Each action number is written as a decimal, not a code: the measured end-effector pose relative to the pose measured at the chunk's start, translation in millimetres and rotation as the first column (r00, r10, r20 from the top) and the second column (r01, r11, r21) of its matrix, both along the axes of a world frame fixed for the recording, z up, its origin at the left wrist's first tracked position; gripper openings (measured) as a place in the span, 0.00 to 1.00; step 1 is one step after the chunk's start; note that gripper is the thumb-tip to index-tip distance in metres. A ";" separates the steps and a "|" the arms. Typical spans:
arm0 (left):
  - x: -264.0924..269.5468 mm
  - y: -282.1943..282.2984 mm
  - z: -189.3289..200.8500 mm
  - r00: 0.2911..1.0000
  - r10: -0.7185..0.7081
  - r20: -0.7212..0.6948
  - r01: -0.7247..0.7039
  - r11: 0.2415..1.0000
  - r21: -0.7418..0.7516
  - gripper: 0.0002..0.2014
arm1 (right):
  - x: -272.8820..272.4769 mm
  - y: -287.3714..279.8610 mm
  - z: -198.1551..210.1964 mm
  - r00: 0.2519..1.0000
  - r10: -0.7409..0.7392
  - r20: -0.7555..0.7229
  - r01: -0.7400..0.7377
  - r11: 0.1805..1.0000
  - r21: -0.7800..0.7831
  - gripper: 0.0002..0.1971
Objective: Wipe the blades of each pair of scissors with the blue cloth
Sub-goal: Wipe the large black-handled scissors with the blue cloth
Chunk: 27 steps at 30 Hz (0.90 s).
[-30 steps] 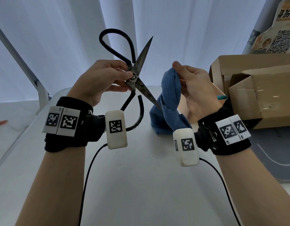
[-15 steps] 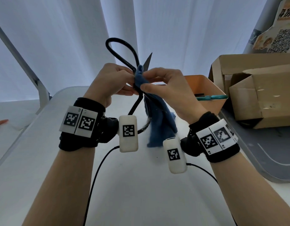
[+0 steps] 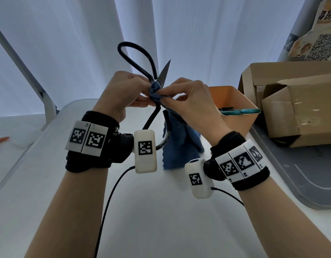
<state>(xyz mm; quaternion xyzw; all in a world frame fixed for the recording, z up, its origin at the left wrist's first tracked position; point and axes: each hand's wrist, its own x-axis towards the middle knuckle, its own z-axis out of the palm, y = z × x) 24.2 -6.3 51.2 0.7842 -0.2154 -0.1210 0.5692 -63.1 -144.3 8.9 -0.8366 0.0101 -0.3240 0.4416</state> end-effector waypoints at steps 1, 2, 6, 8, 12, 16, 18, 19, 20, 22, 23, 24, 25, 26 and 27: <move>0.6 0.5 0.5 1.000 -0.002 -0.002 0.002 1.000 -0.002 0.09 | 0.3 0.1 0.4 1.000 0.000 -0.003 0.000 1.000 -0.013 0.09; 1.3 0.9 0.9 1.000 -0.002 -0.006 0.002 1.000 -0.005 0.09 | 0.3 -0.2 1.1 1.000 0.000 -0.019 -0.001 0.999 -0.032 0.09; 2.2 1.4 1.6 1.000 0.000 -0.011 0.000 1.000 -0.009 0.11 | -0.1 -2.3 1.9 0.998 -0.012 -0.054 0.009 0.999 -0.053 0.09; 0.9 1.4 1.6 1.000 -0.012 -0.009 0.012 1.000 -0.002 0.09 | -0.2 -1.9 0.7 1.000 -0.010 -0.009 0.010 1.000 0.003 0.09; 1.4 2.8 2.2 0.999 -0.018 -0.031 0.017 1.000 -0.011 0.09 | 0.1 -0.7 0.7 1.000 -0.002 -0.024 0.002 1.000 -0.002 0.10; 2.7 3.1 2.4 1.000 -0.014 -0.021 0.014 1.000 -0.011 0.09 | 0.1 -1.4 0.6 0.999 0.004 -0.037 -0.004 1.000 -0.003 0.10; 1.8 3.1 2.3 1.000 -0.026 -0.013 0.026 1.000 -0.002 0.08 | -0.6 -1.1 0.7 1.000 0.010 -0.010 -0.010 1.000 0.023 0.10; 1.7 3.4 1.9 1.000 -0.026 -0.016 0.026 1.000 0.001 0.08 | -1.0 -1.3 1.4 1.000 0.016 -0.017 -0.016 1.000 0.016 0.10; 2.1 3.7 1.2 1.000 -0.025 -0.019 0.025 1.000 0.003 0.08 | -1.0 -2.1 1.5 0.999 0.021 -0.040 -0.021 1.000 0.003 0.10; 3.3 4.1 -0.5 1.000 -0.019 -0.020 0.019 1.000 0.001 0.09 | -0.9 -6.8 0.6 0.997 -0.008 -0.081 0.007 1.000 -0.018 0.10; 3.9 4.5 -0.7 1.000 -0.017 -0.017 0.017 1.000 -0.002 0.09 | -0.8 -10.0 -0.6 0.995 -0.053 -0.080 0.052 0.999 -0.015 0.09; 4.4 4.8 -0.8 1.000 -0.015 -0.015 0.015 1.000 -0.004 0.09 | -0.7 -15.0 -1.9 0.992 -0.104 -0.072 0.105 0.994 0.006 0.08; 4.6 5.2 -0.5 1.000 -0.011 -0.016 0.011 1.000 -0.005 0.09 | -0.9 -20.0 -3.3 0.988 -0.143 -0.059 0.146 0.988 0.055 0.06; 5.2 6.1 -0.1 1.000 -0.006 -0.017 0.006 1.000 -0.007 0.09 | -1.4 -23.8 -3.8 0.986 -0.162 -0.046 0.167 0.977 0.131 0.04; 5.7 7.1 0.3 1.000 -0.002 -0.016 0.002 1.000 -0.006 0.09 | -1.5 -27.1 -4.2 0.983 -0.179 -0.035 0.182 0.963 0.199 0.03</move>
